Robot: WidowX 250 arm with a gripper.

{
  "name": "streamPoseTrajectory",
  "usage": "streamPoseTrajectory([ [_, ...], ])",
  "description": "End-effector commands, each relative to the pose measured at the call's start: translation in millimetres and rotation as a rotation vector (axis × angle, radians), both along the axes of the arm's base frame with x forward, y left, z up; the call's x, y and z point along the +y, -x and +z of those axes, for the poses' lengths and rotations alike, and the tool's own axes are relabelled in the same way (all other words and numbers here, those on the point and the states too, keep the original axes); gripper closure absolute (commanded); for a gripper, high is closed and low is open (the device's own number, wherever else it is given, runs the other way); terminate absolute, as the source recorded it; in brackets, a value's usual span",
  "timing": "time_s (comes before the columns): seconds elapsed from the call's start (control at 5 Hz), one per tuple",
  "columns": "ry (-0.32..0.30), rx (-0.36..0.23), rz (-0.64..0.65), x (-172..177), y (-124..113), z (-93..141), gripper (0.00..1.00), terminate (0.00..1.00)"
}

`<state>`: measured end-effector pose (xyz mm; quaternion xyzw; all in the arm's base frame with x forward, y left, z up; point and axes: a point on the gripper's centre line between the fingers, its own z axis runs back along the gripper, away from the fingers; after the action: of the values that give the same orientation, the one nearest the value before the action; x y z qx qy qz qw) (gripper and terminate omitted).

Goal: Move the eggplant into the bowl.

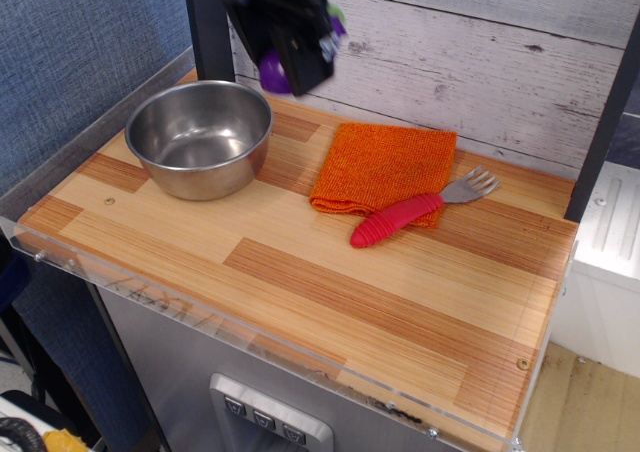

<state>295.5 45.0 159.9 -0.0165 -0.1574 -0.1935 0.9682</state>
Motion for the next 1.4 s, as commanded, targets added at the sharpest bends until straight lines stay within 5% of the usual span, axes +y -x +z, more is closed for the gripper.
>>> streamPoseTrajectory([
  [0.0, -0.016, 0.004, 0.125, 53.3, -11.6, -4.0, 1.0, 0.0],
  [1.2, -0.073, 0.144, 0.19, 106.3, -8.9, -108.7, 1.0, 0.0],
])
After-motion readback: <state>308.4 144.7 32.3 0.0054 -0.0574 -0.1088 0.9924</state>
